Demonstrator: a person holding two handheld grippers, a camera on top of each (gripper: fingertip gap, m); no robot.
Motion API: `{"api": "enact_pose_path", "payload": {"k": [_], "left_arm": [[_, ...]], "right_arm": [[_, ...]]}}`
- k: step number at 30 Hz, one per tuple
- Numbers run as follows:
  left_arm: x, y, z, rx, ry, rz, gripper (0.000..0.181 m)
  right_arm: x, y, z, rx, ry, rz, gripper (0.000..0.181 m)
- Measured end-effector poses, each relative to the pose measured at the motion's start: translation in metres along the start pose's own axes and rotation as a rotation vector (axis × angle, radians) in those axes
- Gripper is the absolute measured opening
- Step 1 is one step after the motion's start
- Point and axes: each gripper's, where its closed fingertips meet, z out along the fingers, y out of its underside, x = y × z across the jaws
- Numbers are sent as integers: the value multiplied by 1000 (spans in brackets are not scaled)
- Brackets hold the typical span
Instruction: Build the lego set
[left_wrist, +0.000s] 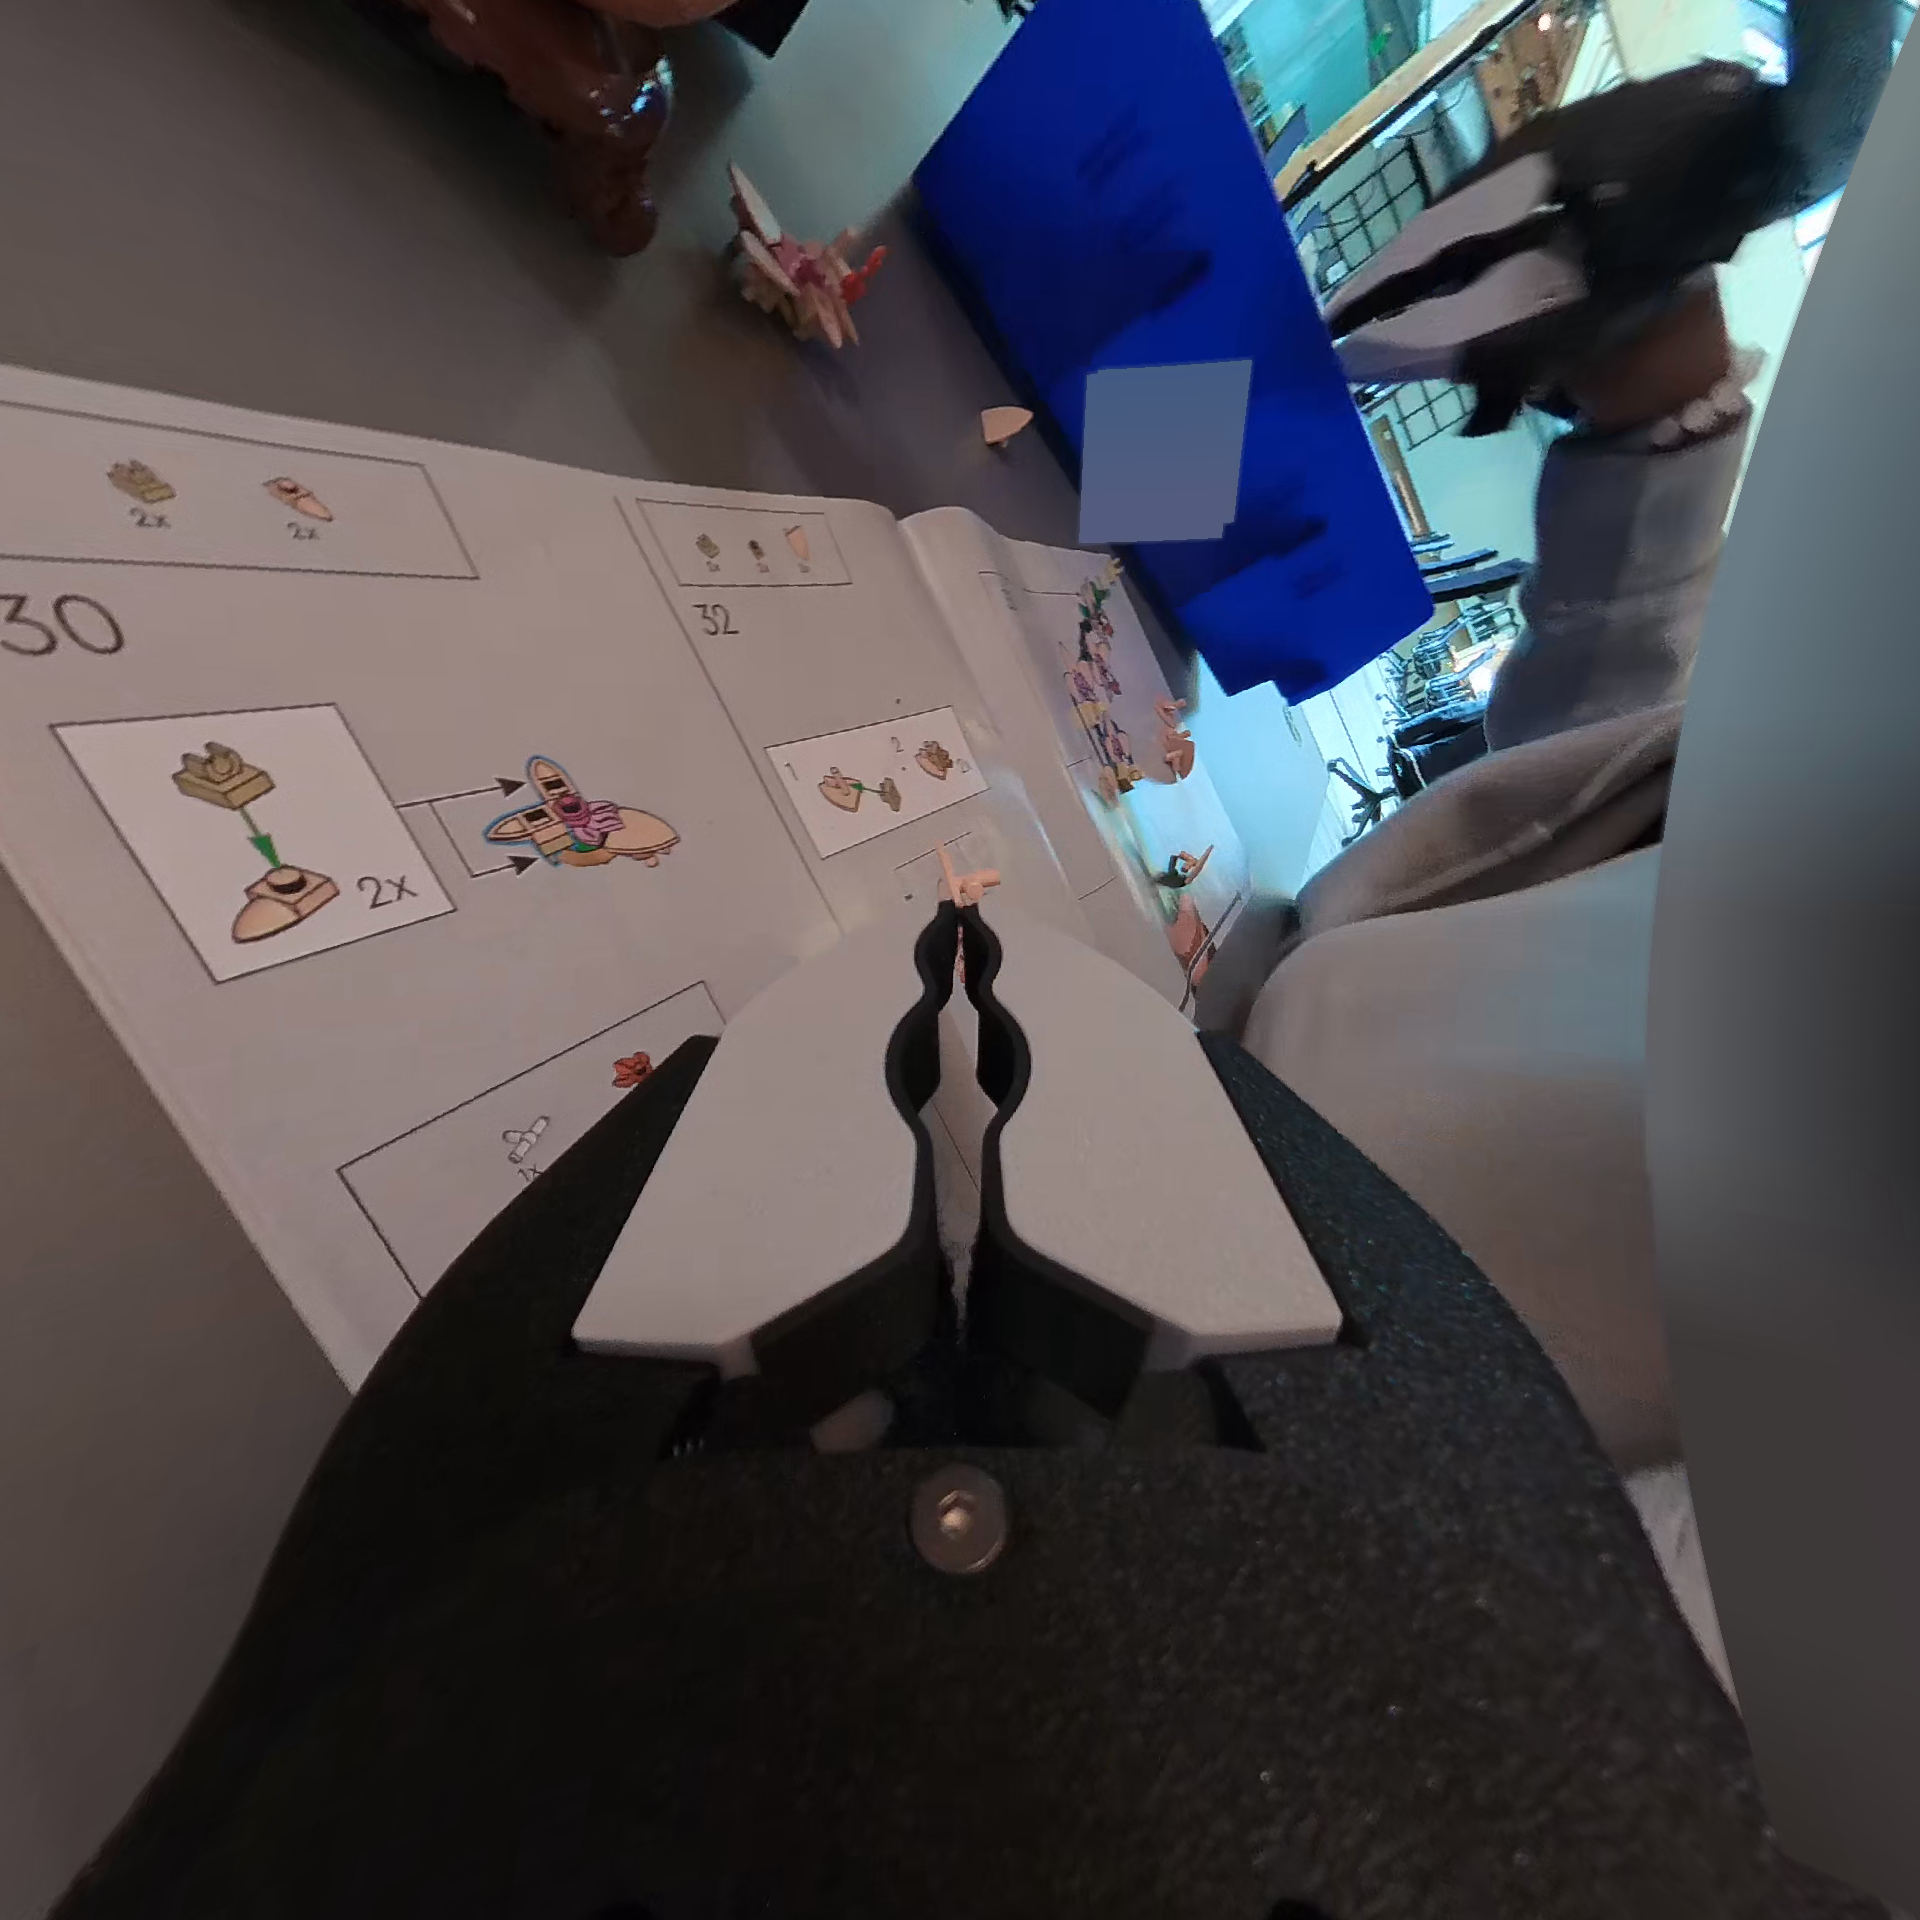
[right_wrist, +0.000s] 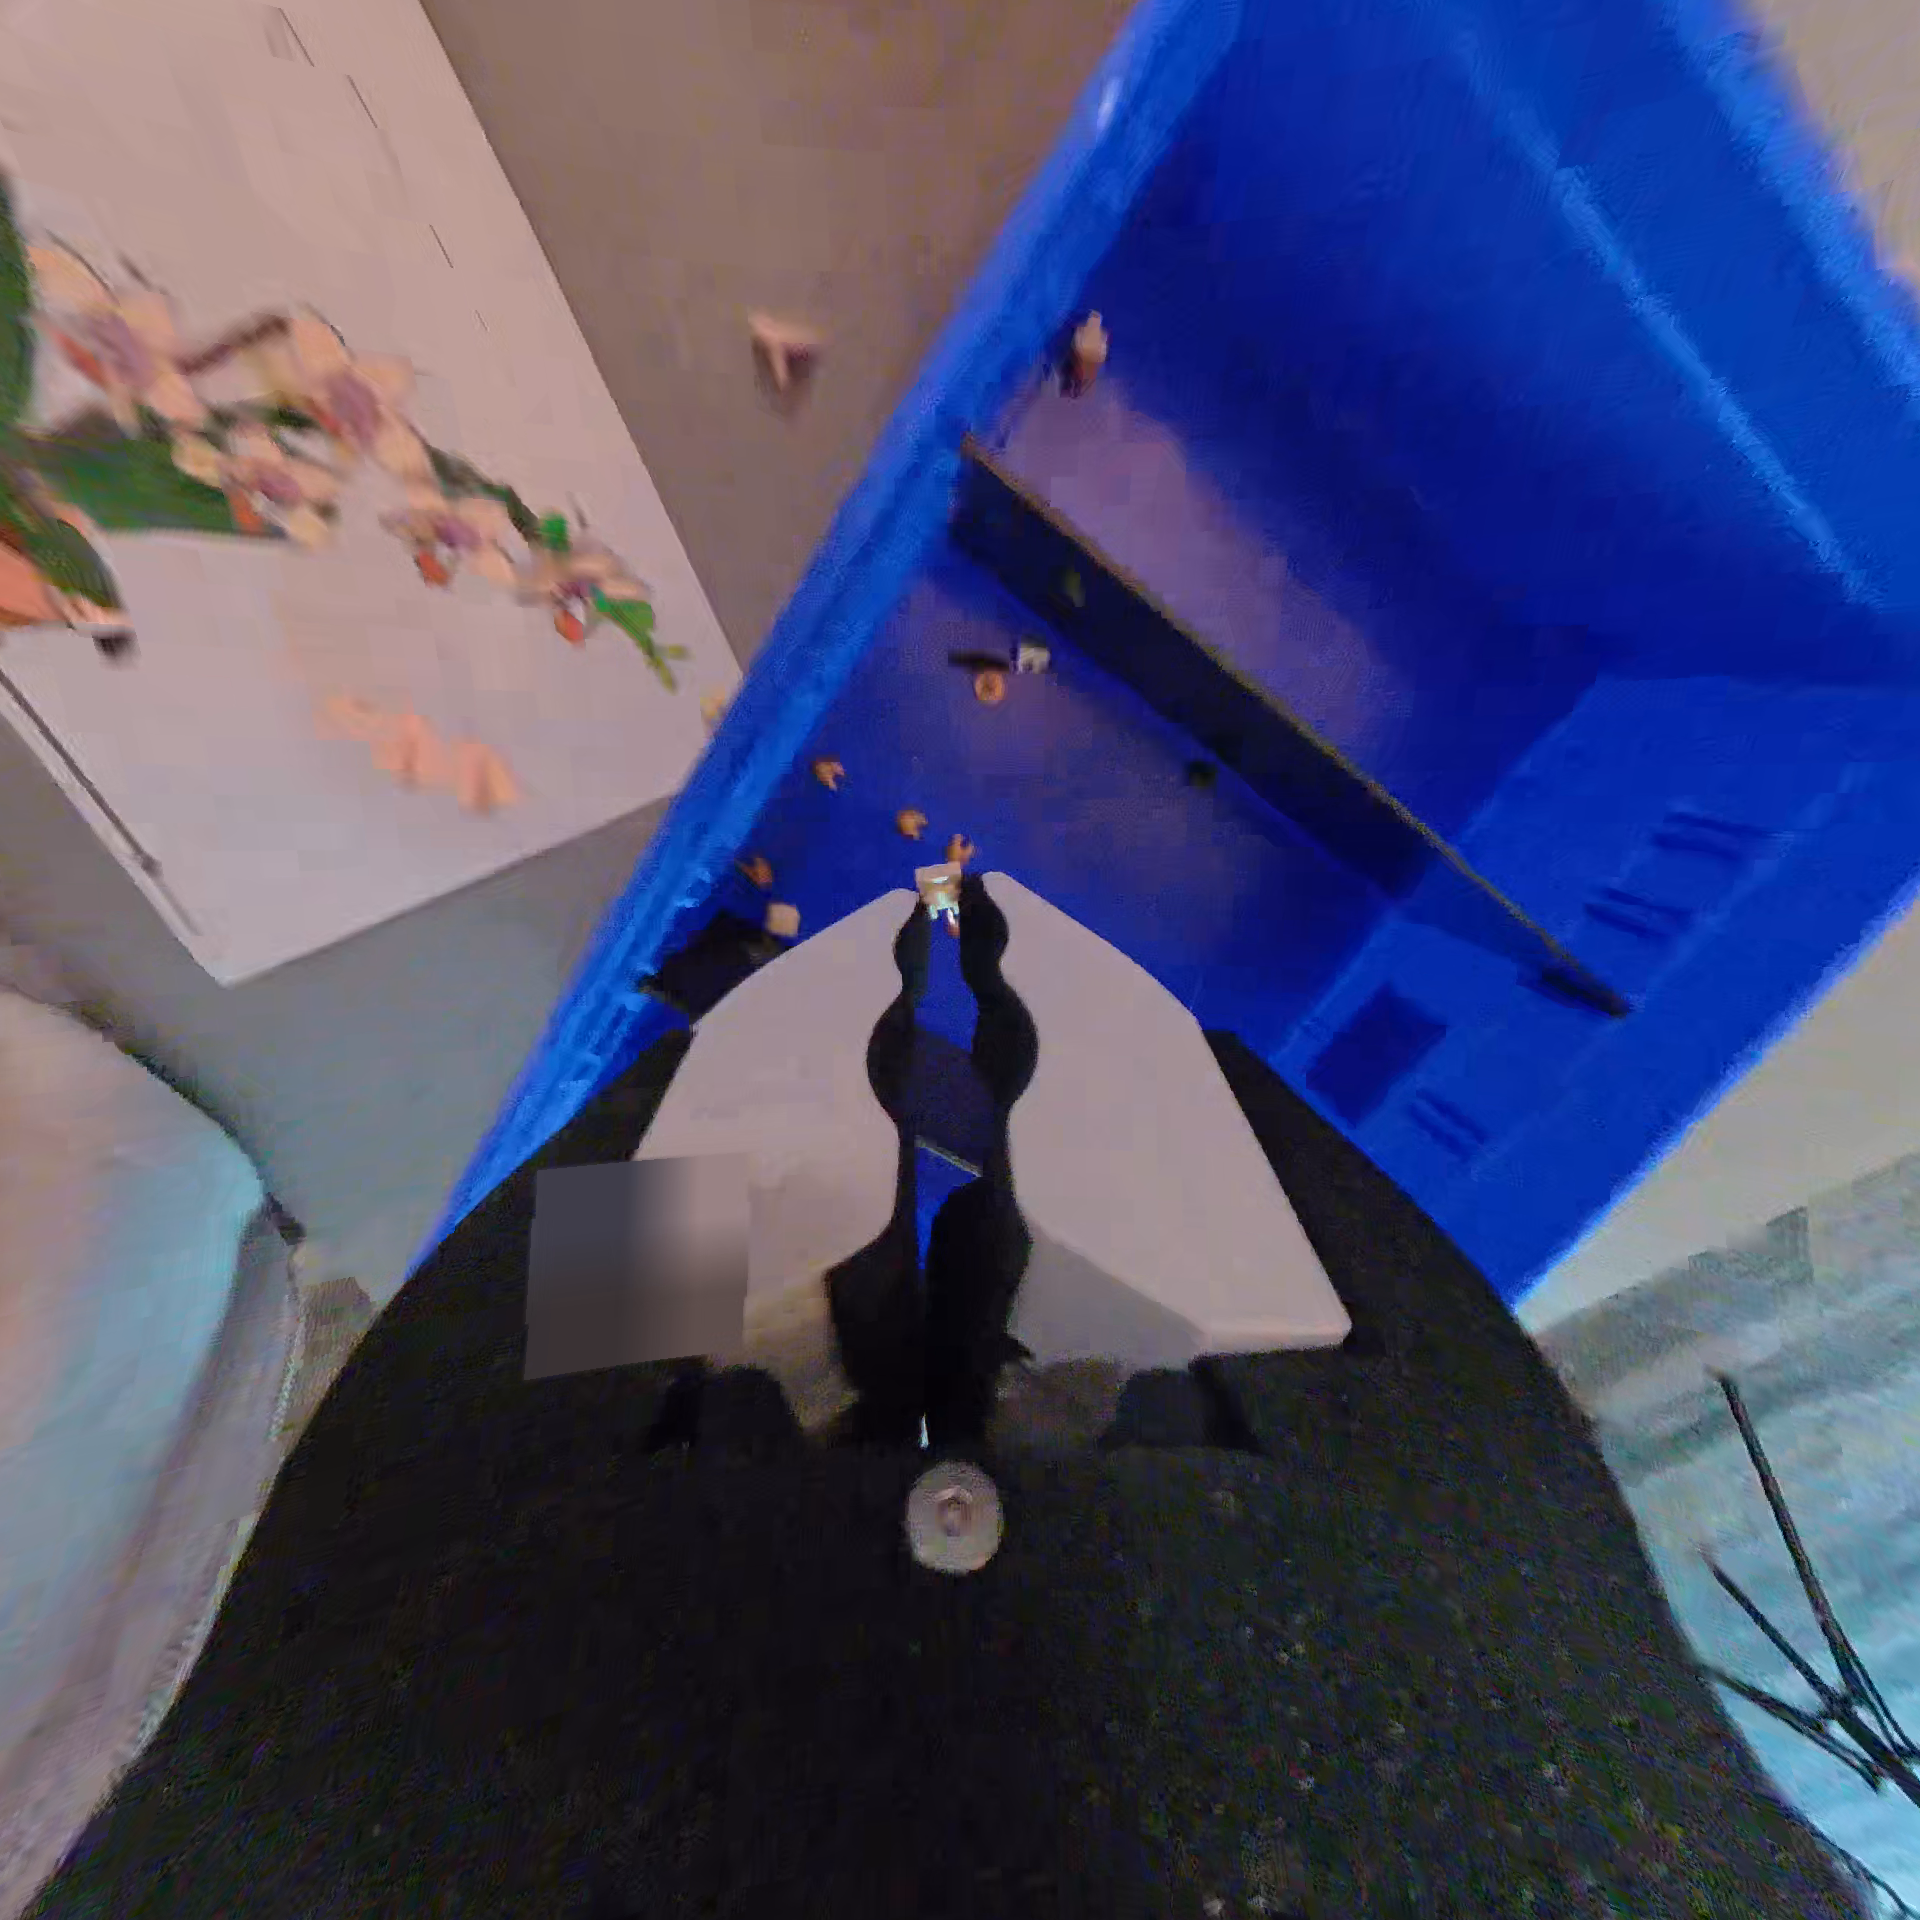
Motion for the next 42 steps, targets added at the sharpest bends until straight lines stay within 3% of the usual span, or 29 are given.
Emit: {"api": "enact_pose_path", "payload": {"k": [5,7,9,11,13,15,18,21,25,31,37,42], "left_arm": [[7,-3,-4,34,38,38,1],[11,-4,-5,49,64,51,1],[14,-5,-7,65,82,63,1],[16,-6,-8,71,96,74,1],[19,-5,-9,71,110,90,1],[21,-5,-9,73,120,105,1],[24,-5,-10,78,140,118,1],[26,-6,-12,85,157,118,1],[27,-6,-12,88,155,124,1],[24,-10,-15,72,97,151,1],[1,-25,-24,-15,-181,484,1],[-4,-13,-7,-129,-236,622,1]], "right_arm": [[-77,-61,-52,418,29,-7,6],[-113,-78,-38,517,-9,17,6],[-130,-77,1,474,7,94,6],[-127,-63,39,367,122,156,6],[-133,-59,65,334,122,207,6],[-147,-69,79,380,39,273,6],[-143,-63,92,340,91,294,6],[-152,-63,104,340,31,310,7],[-153,-64,102,358,6,319,27],[-143,-74,79,462,83,272,28],[-132,-86,60,594,144,256,25],[-133,-80,63,579,178,257,23]]}}
